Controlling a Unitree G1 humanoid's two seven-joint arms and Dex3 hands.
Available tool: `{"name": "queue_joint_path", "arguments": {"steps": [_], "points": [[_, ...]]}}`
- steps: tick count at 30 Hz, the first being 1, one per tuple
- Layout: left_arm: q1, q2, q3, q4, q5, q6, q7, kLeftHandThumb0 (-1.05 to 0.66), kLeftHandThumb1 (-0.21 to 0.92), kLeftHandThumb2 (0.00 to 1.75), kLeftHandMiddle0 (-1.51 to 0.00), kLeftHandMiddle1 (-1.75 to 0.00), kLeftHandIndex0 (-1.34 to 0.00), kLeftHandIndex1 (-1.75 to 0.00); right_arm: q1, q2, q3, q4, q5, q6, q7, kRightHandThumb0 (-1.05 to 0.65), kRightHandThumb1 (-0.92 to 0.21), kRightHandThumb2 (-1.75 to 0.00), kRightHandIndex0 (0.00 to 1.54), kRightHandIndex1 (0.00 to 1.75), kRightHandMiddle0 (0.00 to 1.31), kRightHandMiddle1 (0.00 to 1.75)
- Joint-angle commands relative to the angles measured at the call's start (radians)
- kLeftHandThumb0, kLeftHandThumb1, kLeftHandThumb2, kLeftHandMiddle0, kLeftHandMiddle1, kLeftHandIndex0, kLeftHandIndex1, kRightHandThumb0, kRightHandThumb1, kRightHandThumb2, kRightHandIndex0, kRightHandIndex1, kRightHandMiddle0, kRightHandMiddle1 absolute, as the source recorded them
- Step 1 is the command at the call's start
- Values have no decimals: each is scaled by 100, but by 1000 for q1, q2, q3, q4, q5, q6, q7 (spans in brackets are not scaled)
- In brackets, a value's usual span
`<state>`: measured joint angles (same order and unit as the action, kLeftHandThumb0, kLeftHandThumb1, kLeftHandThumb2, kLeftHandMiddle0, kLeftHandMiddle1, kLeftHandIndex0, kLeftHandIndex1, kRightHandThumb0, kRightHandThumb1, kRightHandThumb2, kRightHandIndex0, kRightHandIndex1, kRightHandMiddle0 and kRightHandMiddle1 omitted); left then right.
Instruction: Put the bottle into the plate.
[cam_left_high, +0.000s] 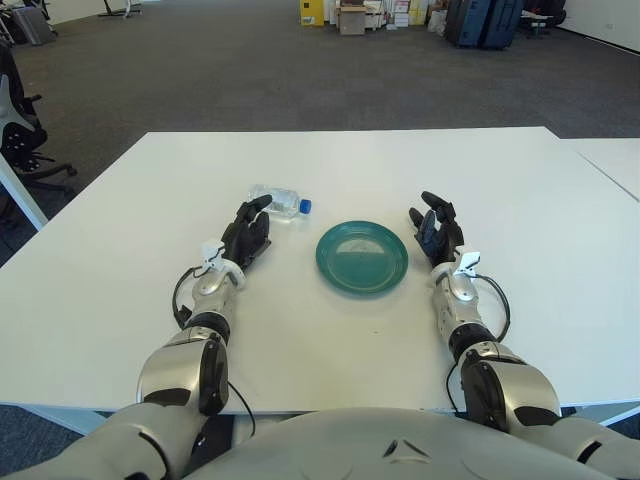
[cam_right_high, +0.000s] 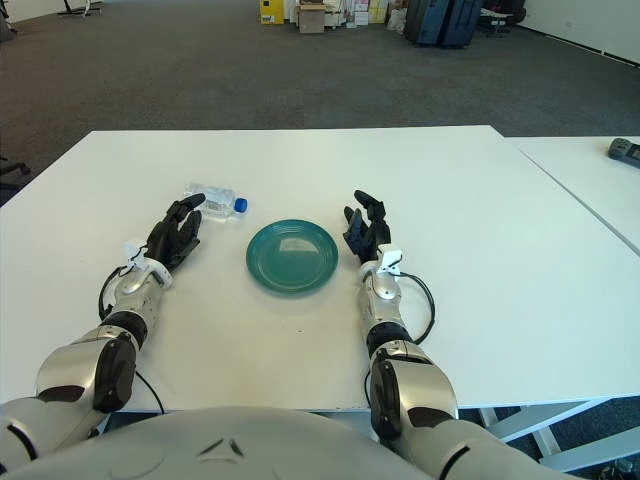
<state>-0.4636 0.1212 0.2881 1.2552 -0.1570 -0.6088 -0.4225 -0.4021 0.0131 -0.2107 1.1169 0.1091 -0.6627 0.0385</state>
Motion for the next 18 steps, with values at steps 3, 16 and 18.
{"name": "queue_joint_path", "arguments": {"steps": [3, 16, 18], "points": [[8, 2, -10, 1, 23, -19, 65, -67, 92, 63, -59, -1, -10, -89, 54, 7, -9, 47, 2, 42, -18, -59, -92, -85, 49, 0, 2, 85], [-61, 5, -69, -99, 120, -38, 354, -59, 92, 58, -72, -11, -22, -99, 54, 5, -10, 50, 1, 51, -18, -60, -92, -85, 49, 0, 2, 85], [-78, 13, -80, -108, 137, -24, 388, -60, 92, 59, -65, -29, -22, -102, 54, 4, -10, 52, 2, 52, -17, -60, -92, -85, 49, 0, 2, 86]]}}
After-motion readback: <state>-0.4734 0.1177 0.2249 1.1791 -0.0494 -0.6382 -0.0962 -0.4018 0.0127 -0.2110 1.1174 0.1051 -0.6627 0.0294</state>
